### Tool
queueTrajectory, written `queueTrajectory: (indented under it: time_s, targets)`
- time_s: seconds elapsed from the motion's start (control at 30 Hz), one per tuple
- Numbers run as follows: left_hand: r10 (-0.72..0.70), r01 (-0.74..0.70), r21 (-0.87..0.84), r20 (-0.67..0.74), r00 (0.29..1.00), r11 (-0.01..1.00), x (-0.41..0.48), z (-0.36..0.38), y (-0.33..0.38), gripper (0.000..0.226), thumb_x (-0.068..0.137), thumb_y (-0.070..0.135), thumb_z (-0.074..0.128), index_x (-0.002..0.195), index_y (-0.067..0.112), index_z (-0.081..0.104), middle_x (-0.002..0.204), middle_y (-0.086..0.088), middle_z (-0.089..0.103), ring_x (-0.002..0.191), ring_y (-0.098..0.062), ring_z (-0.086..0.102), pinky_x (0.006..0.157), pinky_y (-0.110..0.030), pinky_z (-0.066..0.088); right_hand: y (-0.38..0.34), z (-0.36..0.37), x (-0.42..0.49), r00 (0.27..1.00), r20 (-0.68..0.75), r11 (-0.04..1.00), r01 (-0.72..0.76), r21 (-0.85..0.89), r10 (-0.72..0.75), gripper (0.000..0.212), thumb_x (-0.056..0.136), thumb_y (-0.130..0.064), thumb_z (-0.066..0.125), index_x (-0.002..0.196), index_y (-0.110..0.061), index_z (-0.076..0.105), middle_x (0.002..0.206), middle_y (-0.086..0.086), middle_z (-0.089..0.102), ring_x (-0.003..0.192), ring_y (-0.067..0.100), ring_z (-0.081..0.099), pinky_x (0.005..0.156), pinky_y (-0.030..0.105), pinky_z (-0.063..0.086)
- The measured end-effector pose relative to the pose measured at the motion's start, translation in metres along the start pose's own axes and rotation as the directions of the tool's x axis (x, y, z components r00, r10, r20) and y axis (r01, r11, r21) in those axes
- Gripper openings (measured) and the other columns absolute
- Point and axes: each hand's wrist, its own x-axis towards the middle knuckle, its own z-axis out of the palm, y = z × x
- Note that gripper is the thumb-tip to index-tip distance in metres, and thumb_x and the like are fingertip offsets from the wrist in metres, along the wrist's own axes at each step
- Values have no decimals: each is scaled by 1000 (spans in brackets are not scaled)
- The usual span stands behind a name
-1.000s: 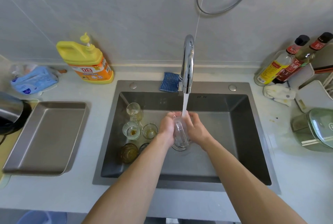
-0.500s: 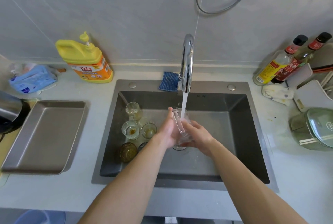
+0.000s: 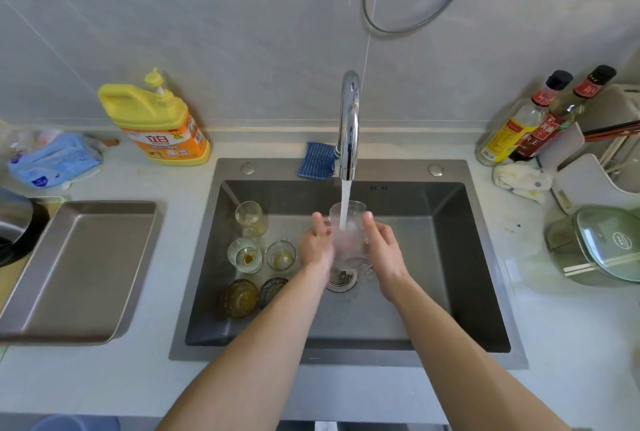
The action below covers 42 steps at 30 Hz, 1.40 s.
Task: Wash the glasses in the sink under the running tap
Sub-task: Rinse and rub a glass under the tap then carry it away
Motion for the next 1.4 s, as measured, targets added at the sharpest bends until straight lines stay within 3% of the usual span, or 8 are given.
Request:
queueTrajectory:
  time_s: [0.3, 0.43, 0.57, 0.73, 0.9, 1.07, 1.23, 1.4]
  targets:
    - [-18, 18, 3, 341, 940, 1000, -7, 3, 8, 67, 102, 69, 34, 151, 27, 51, 154, -5, 54, 138, -26, 54, 116, -46, 39, -5, 18, -4, 979, 186, 985, 113, -127, -88, 88, 104, -52, 51, 165, -28, -8, 174, 0, 7, 158, 21, 18, 128, 45, 23]
    - [-144, 161, 2, 458, 877, 987, 1, -21, 11, 70, 93, 81, 42, 109, 27, 83, 114, -8, 79, 109, -26, 74, 103, -47, 54, -5, 12, -6, 962, 235, 984, 161, -76, -139, 79, 100, -39, 64, 161, -45, 13, 162, -5, 35, 139, 20, 51, 109, 42, 48]
    - [-117, 51, 132, 560, 820, 990, 3, -35, 13, 82, 82, 90, 46, 138, 34, 65, 136, -2, 69, 124, -23, 65, 91, -44, 58, -15, 2, -4, 967, 171, 950, 225, -217, -190, 59, 83, -34, 86, 125, -20, 49, 109, 8, 71, 87, 20, 76, 73, 32, 62]
    - [-27, -126, 224, 576, 817, 966, 15, -36, 9, 108, 72, 48, 91, 160, 33, 30, 140, 2, 66, 132, -21, 58, 104, -46, 49, -14, -2, -2, 937, 198, 790, 348, -505, -287, 47, 65, -25, 97, 86, -19, 55, 102, 5, 59, 85, 22, 62, 72, 35, 56]
    - [73, -178, 253, 378, 923, 951, 12, -28, 2, 81, 78, 46, 87, 144, 23, 47, 130, -3, 63, 114, -20, 62, 98, -42, 55, -24, -14, 10, 927, 336, 943, 251, -220, -168, 60, 79, 15, 72, 128, -14, 52, 122, 11, 65, 108, 23, 67, 85, 32, 59]
    - [153, -263, 405, 285, 946, 875, 8, -25, 11, 63, 81, 42, 87, 130, 18, 56, 131, -3, 65, 116, -24, 64, 88, -29, 52, -45, -2, 23, 947, 275, 875, 271, -402, -167, 50, 95, -6, 48, 142, -23, 56, 143, 0, 61, 135, 17, 53, 117, 41, 42]
    - [-338, 234, 299, 368, 866, 925, 14, -40, 20, 92, 79, 79, 66, 145, 17, 52, 127, -12, 67, 109, -31, 67, 101, -44, 53, -72, 14, 30, 951, 289, 834, 246, -494, -110, 48, 107, -21, 38, 152, -34, 48, 151, -12, 51, 139, 20, 51, 119, 42, 37]
    - [-487, 370, 322, 472, 735, 871, 22, -49, 13, 66, 86, 72, 63, 109, 11, 71, 101, -13, 76, 95, -30, 71, 108, -48, 52, -75, 16, 37, 943, 294, 840, 283, -463, -155, 44, 110, -21, 40, 150, -29, 52, 141, -12, 55, 133, 13, 51, 106, 25, 34]
